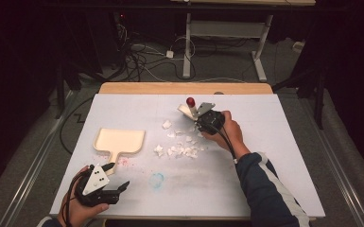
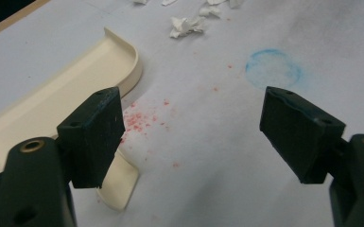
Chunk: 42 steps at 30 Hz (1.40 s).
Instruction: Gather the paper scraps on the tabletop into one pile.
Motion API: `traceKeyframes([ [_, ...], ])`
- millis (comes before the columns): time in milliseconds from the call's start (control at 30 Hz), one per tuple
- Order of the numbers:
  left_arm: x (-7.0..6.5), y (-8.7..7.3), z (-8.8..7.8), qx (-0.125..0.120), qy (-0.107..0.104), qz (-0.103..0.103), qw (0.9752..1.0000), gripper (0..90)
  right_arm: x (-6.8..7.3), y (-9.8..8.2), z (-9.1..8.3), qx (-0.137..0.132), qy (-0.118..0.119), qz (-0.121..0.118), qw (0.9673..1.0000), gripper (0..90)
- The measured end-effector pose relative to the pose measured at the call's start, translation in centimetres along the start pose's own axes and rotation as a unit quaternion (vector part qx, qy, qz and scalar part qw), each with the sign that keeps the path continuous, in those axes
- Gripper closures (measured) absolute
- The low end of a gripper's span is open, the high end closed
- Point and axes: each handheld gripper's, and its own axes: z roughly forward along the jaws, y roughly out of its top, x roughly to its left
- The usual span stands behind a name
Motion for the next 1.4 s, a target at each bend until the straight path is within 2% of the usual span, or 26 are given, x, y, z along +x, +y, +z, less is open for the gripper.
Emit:
traceKeyframes([
  [133, -0.1, 0.2, -0.1, -0.001, 0.001, 0.004, 1.0000, 21.8, 1.5, -0.8, -0.7, -0.008, 0.002, -0.017, 0.9998, 67.5],
  [233, -0.3, 0.2, -0.1, 0.000, 0.000, 0.007, 1.0000, 21.8, 2.2, -1.5, -1.9, -0.023, 0.017, -0.024, 0.9993, 67.5],
  [400, -0.6, 0.3, -0.2, 0.004, 0.001, 0.010, 0.9999, 21.8, 3.4, -2.4, -4.2, -0.029, 0.044, -0.065, 0.9965, 67.6],
  [467, -0.7, 0.3, -0.3, 0.004, 0.002, 0.011, 0.9999, 21.8, 3.9, -2.7, -4.9, -0.031, 0.052, -0.074, 0.9954, 67.6],
  [533, -0.8, 0.3, -0.4, 0.002, 0.002, 0.011, 0.9999, 21.8, 4.2, -2.8, -5.4, -0.030, 0.049, -0.087, 0.9945, 67.6],
  [600, -0.9, 0.3, -0.4, 0.002, 0.003, 0.009, 1.0000, 21.7, 4.1, -2.7, -5.9, -0.026, 0.043, -0.101, 0.9937, 67.7],
  [800, -0.5, 0.2, -0.4, 0.001, 0.005, 0.001, 1.0000, 21.7, 2.1, -1.7, -6.4, -0.036, 0.026, -0.079, 0.9959, 67.7],
  [933, -0.2, 0.2, -0.4, 0.000, 0.003, -0.003, 1.0000, 21.7, 0.7, -0.1, -5.4, -0.045, 0.012, -0.066, 0.9967, 67.8],
  [1033, -0.2, 0.3, -0.3, -0.003, 0.002, -0.001, 1.0000, 21.7, 0.0, 1.3, -4.3, -0.054, 0.020, -0.046, 0.9973, 67.7],
  [1100, -0.2, 0.3, -0.3, -0.003, 0.002, 0.000, 1.0000, 21.7, 0.1, 2.1, -3.4, -0.060, 0.011, -0.046, 0.9970, 67.7],
  [1200, -0.1, 0.2, -0.2, -0.001, -0.001, -0.002, 1.0000, 21.7, 0.4, 3.2, -1.7, -0.065, 0.012, -0.047, 0.9967, 67.8],
  [1267, 0.0, 0.1, -0.2, -0.001, -0.002, -0.005, 1.0000, 21.7, 0.7, 3.7, -0.5, -0.057, 0.004, -0.054, 0.9969, 67.7],
  [1400, 0.1, 0.0, -0.2, -0.001, -0.005, -0.007, 1.0000, 21.7, 0.7, 4.5, 1.8, -0.038, -0.019, -0.044, 0.9981, 67.7],
])
